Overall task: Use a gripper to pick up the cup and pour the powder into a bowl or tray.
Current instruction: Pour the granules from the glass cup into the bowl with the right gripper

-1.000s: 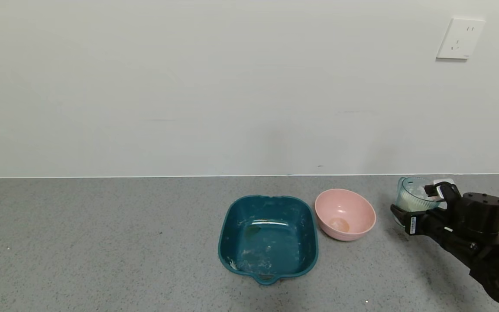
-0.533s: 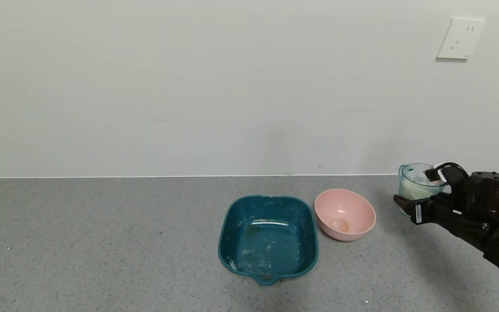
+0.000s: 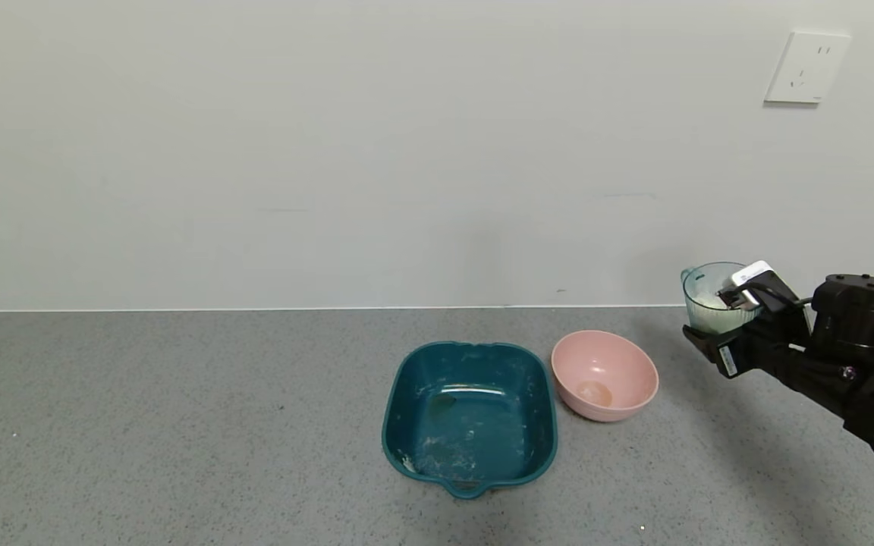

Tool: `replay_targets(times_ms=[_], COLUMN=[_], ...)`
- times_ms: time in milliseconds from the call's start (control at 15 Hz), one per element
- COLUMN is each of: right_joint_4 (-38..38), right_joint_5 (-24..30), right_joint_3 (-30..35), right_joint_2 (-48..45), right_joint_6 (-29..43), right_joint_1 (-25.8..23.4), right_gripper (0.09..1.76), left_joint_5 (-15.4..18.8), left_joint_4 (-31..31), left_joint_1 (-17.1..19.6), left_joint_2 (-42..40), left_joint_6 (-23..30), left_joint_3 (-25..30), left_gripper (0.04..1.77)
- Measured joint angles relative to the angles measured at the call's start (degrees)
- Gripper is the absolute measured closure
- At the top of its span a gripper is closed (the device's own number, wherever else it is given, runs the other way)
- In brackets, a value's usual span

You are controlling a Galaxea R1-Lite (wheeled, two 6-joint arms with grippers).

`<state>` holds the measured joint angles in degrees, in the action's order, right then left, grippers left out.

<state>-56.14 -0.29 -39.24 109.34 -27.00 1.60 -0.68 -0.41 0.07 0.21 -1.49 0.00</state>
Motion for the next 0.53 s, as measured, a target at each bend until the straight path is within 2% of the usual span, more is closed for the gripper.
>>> replay_targets(times_ms=[533], right_joint_4=[2.86], right_joint_5=[-7.86], right_joint_3=[-2.02], right_joint_2=[1.72], right_joint_6=[-16.04], right_joint_1=[0.41], right_gripper=[0.51], left_joint_5=[0.00], left_joint_4=[0.00], left_joint_1=[0.00], left_joint_2=[0.00], left_joint_6=[-0.02], left_joint_3=[0.00], left_gripper=[0.09])
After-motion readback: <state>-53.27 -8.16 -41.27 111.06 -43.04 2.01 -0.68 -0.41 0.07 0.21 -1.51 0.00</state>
